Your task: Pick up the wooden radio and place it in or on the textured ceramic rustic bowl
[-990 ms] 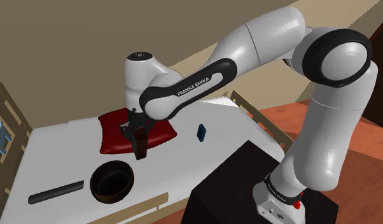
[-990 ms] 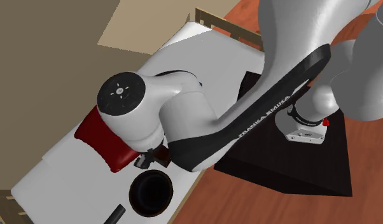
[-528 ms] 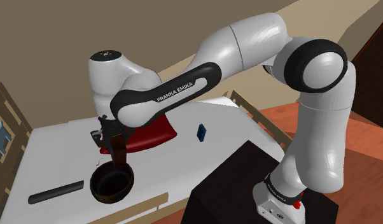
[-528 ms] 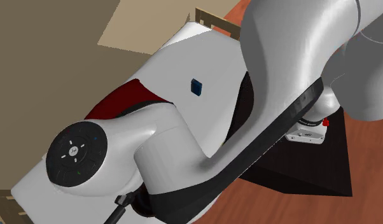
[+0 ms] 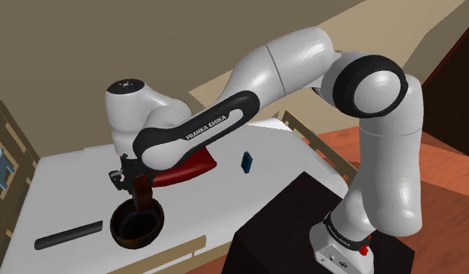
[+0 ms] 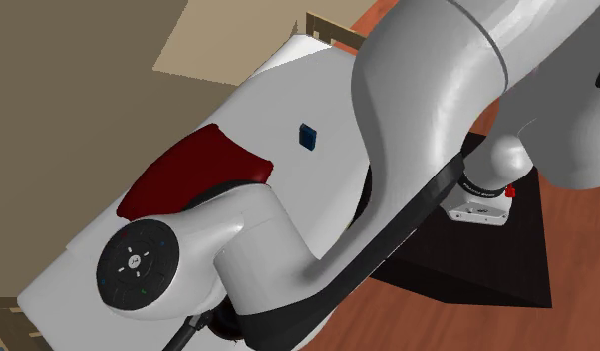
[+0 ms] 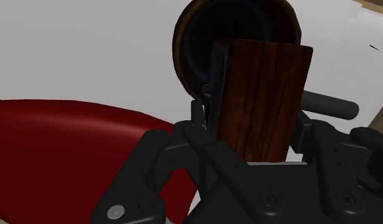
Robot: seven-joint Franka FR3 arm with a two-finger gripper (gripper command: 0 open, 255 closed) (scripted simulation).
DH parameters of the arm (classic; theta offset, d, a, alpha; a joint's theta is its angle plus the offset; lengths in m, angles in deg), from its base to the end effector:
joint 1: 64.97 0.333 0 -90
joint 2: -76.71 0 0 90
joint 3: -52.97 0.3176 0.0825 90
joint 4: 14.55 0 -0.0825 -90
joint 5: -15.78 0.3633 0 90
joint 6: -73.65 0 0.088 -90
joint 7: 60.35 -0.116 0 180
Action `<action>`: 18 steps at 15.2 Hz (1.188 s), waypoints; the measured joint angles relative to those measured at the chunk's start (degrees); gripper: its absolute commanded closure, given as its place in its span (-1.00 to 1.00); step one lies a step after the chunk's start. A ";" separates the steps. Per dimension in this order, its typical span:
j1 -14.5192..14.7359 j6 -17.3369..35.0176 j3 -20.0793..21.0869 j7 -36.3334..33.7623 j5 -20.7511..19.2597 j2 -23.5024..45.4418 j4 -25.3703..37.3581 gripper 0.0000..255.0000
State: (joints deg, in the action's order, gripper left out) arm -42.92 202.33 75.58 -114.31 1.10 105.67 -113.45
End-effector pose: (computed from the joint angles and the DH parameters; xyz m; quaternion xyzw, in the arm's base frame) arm 0.4903 0.4337 0.3195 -0.9991 0.0287 -0.0268 0.0171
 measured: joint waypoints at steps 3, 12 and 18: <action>0.37 1.50 -0.40 -0.49 -0.66 1.33 -0.25 1.00; 1.15 5.82 -1.66 -1.59 -2.45 5.00 -1.06 1.00; 1.19 5.94 -1.69 -1.64 -2.51 5.12 -1.02 -1.00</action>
State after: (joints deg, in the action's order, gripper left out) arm -41.73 208.27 73.89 -115.95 -1.41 110.79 -114.47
